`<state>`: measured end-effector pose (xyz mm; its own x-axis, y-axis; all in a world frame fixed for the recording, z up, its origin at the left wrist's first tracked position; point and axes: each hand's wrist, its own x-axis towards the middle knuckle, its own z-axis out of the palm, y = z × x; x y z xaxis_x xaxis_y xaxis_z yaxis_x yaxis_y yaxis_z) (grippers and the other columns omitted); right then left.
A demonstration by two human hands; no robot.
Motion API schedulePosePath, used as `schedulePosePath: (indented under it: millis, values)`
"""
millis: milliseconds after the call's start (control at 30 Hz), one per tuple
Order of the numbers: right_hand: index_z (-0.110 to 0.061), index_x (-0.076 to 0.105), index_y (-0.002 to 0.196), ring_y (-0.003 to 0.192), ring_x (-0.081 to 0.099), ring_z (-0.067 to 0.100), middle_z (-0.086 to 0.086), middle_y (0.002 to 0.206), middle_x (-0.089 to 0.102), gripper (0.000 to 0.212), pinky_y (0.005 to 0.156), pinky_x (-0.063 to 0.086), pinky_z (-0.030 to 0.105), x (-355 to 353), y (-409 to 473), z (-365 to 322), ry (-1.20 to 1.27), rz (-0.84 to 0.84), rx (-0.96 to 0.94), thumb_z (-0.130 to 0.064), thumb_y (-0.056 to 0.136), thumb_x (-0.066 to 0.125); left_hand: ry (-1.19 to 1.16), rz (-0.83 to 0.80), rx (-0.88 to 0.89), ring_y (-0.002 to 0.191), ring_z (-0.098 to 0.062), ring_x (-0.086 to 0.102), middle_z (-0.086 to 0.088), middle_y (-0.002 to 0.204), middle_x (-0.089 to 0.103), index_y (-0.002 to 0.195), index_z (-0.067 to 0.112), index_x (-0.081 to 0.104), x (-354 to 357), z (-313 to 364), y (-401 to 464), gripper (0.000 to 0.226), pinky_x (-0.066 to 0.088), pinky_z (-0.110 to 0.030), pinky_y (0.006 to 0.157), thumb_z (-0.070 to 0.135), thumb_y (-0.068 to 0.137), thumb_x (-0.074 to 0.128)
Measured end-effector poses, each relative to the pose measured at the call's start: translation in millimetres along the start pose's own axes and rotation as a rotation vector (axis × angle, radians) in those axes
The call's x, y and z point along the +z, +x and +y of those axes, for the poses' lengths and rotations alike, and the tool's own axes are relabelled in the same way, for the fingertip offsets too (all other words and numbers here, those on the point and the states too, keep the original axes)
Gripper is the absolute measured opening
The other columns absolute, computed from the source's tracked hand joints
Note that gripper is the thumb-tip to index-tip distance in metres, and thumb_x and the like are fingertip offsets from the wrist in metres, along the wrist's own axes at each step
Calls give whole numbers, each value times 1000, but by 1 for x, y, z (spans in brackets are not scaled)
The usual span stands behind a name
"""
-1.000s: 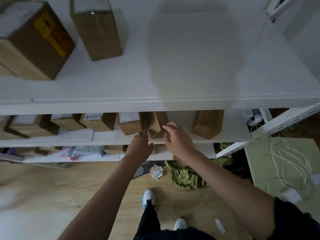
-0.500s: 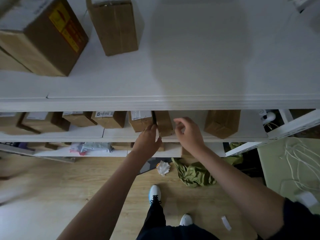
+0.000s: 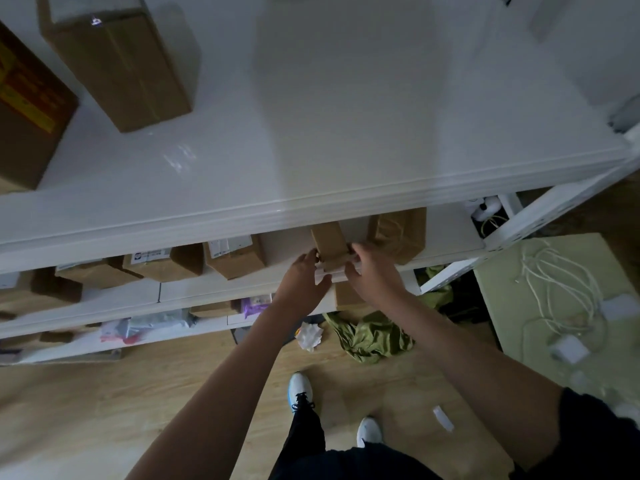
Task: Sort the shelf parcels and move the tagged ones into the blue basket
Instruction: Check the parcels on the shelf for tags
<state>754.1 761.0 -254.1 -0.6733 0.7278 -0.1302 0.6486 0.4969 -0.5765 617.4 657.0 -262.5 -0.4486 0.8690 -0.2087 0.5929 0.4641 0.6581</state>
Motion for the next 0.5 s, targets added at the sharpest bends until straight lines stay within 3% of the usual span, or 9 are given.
schedulePosePath:
  millis: [200, 333, 500]
  values:
    - [-15, 55, 135, 97, 63, 16, 0, 122, 60, 41, 75, 50, 24, -8, 3, -15, -96, -6, -165, -22, 95, 61, 57, 78, -79, 104, -27, 63, -10, 117, 64, 120, 8, 59, -5, -10, -10, 34, 50, -33, 86, 24, 90, 63]
    - [-19, 57, 133, 101, 60, 16, -1, 121, 59, 39, 78, 55, 31, 4, 5, -29, -68, -37, -233, -21, 94, 60, 116, 70, -129, 93, -29, 66, -10, 119, 64, 126, 14, 53, -28, -32, -22, 37, 54, -36, 80, 23, 92, 61]
    - [-19, 61, 126, 103, 59, 17, -1, 117, 60, 35, 80, 54, 36, 14, 7, -33, -19, -53, -232, -24, 91, 64, 164, 63, -164, 108, -29, 62, -11, 125, 62, 129, 10, 49, -42, -45, -29, 43, 52, -37, 90, 23, 91, 65]
